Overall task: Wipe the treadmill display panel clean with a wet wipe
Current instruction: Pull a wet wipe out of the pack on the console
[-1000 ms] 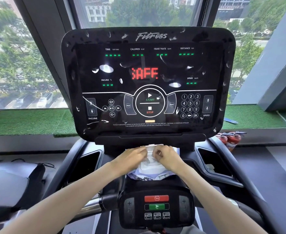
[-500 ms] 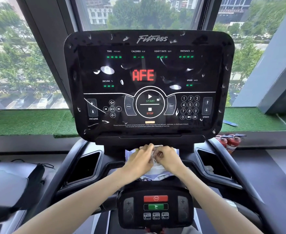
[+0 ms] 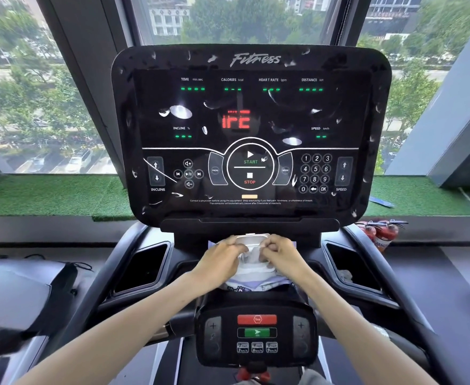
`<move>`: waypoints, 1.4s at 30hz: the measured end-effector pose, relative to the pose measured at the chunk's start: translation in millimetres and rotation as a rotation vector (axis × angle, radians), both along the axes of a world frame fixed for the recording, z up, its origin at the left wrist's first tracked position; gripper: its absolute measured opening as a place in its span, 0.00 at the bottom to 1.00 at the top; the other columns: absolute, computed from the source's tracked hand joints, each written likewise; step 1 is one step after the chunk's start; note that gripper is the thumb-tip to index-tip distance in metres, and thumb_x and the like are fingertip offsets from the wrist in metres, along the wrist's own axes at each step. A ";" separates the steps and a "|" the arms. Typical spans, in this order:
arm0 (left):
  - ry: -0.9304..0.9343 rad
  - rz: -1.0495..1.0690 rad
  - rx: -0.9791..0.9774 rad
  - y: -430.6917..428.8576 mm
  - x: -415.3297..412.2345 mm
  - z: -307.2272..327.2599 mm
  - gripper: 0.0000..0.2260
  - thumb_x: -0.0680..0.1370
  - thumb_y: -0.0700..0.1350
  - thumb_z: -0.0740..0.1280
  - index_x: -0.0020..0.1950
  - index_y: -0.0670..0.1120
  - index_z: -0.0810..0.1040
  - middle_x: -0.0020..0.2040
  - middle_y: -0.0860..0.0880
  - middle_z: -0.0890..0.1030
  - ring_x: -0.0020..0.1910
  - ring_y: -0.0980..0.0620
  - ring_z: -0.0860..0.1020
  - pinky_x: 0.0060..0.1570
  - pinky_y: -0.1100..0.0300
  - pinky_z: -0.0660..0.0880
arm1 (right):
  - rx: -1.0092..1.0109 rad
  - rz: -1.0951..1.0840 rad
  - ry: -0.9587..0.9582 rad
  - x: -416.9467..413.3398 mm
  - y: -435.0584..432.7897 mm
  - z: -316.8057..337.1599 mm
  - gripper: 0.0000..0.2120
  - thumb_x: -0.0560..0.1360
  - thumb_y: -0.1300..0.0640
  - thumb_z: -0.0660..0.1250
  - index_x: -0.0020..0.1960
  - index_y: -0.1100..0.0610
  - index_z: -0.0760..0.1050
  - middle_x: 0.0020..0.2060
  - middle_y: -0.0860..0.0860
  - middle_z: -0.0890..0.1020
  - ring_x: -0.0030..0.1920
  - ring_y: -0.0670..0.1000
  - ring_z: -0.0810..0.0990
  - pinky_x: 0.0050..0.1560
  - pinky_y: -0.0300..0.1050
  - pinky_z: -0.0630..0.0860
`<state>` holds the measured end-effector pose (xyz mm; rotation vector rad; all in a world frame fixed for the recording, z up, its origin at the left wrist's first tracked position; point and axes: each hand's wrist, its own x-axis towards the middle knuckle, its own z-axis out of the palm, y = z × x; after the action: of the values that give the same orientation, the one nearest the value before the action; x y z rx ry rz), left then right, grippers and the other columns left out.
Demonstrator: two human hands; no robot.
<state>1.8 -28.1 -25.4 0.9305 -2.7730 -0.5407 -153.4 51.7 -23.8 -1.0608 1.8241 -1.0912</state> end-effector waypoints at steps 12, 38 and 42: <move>0.018 0.070 0.049 4.4 -8.8 -2.7 0.11 0.78 0.47 0.59 0.52 0.42 0.77 0.55 0.48 0.73 0.55 0.48 0.75 0.53 0.57 0.70 | -0.144 -0.019 0.229 8.8 -1.6 18.9 0.06 0.75 0.64 0.58 0.43 0.57 0.71 0.21 0.46 0.72 0.26 0.47 0.67 0.27 0.41 0.63; -0.064 0.103 -0.022 1.6 -17.9 -1.1 0.16 0.74 0.57 0.67 0.48 0.44 0.78 0.53 0.51 0.76 0.51 0.52 0.76 0.47 0.61 0.65 | -0.213 -0.301 0.014 -26.5 1.8 57.7 0.07 0.81 0.57 0.54 0.46 0.56 0.68 0.37 0.46 0.70 0.37 0.45 0.68 0.34 0.34 0.67; -0.037 0.060 0.015 0.7 -17.1 -0.2 0.13 0.75 0.53 0.68 0.52 0.45 0.80 0.53 0.50 0.77 0.52 0.50 0.76 0.47 0.61 0.64 | -0.056 -0.256 -0.101 -36.8 12.6 61.3 0.25 0.79 0.42 0.52 0.38 0.58 0.77 0.36 0.48 0.77 0.41 0.48 0.73 0.43 0.41 0.69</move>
<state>-15.3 -27.4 -25.6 1.0341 -2.7669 -0.5410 -190.2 64.3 37.4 -0.8024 1.8933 -1.3285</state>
